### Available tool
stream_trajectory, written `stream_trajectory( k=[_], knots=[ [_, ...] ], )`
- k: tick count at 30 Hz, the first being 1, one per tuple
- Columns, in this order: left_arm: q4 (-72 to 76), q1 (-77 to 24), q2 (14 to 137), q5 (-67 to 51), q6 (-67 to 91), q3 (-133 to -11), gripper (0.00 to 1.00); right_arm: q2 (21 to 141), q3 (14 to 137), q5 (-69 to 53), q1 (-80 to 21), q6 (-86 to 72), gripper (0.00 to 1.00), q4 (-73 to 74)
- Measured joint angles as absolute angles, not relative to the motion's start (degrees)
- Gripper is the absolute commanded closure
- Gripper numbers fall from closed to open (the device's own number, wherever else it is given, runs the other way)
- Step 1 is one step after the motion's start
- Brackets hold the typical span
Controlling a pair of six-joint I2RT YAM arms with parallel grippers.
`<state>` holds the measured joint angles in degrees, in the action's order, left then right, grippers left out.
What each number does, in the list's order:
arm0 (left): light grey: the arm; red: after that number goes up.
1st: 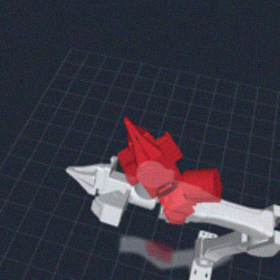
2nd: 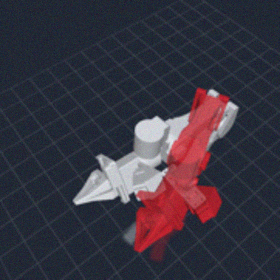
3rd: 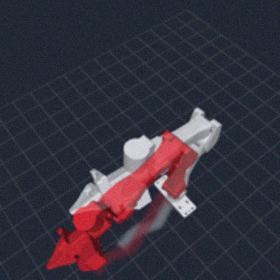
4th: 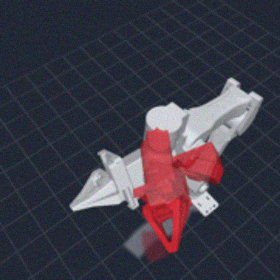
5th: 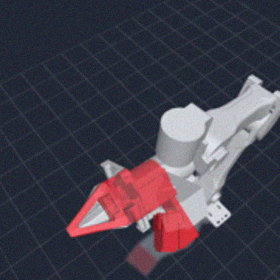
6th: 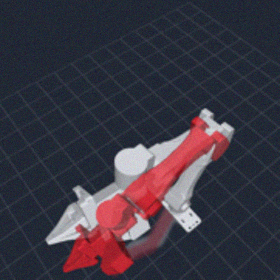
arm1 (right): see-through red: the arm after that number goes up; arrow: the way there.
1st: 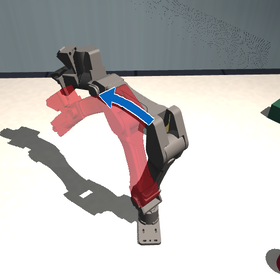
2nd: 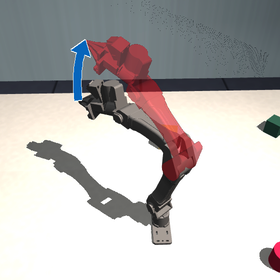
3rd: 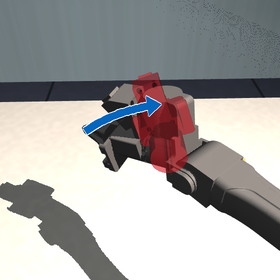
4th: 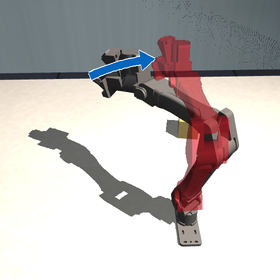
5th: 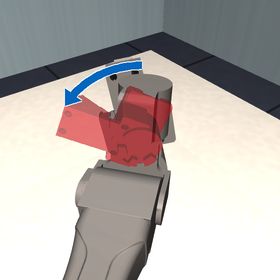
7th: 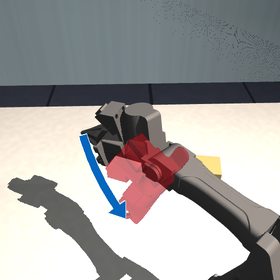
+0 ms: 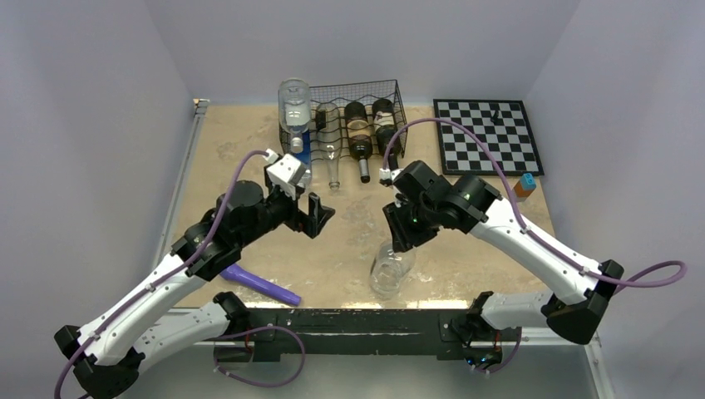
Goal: Put the wine bottle on the wine rack
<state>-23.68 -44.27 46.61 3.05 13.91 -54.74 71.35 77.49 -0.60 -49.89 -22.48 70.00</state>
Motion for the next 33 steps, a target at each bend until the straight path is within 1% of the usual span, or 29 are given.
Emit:
stream_trajectory(
  k=[6,12,20,24,26,28,33],
  knots=[
    [-23.6,-44.3,45.6,-4.6,14.9,-49.3,0.01,75.2,83.4,-4.1,-49.7,-22.5,1.0,65.8],
    [-24.1,-44.3,43.5,-7.3,20.6,-40.7,0.01,79.2,83.5,-8.7,-46.2,-23.7,1.0,56.8],
    [-27.3,-44.3,40.3,-1.9,30.9,-35.4,0.03,80.3,77.0,-17.2,-38.8,-28.5,1.0,44.8],
    [-28.1,-44.3,41.4,1.0,34.7,-34.8,0.04,80.3,74.1,-18.9,-37.7,-29.4,1.0,41.0],
    [-27.9,-44.3,42.9,2.1,36.1,-34.7,0.08,80.3,72.6,-19.6,-37.7,-29.8,1.0,39.2],
    [-27.4,-44.3,44.2,2.7,37.1,-34.2,0.09,80.3,70.9,-20.8,-37.8,-30.1,1.0,37.3],
    [-24.4,-44.3,46.4,3.0,37.9,-31.0,0.09,79.2,64.8,-24.6,-37.7,-31.7,1.0,29.3]
  ],
)
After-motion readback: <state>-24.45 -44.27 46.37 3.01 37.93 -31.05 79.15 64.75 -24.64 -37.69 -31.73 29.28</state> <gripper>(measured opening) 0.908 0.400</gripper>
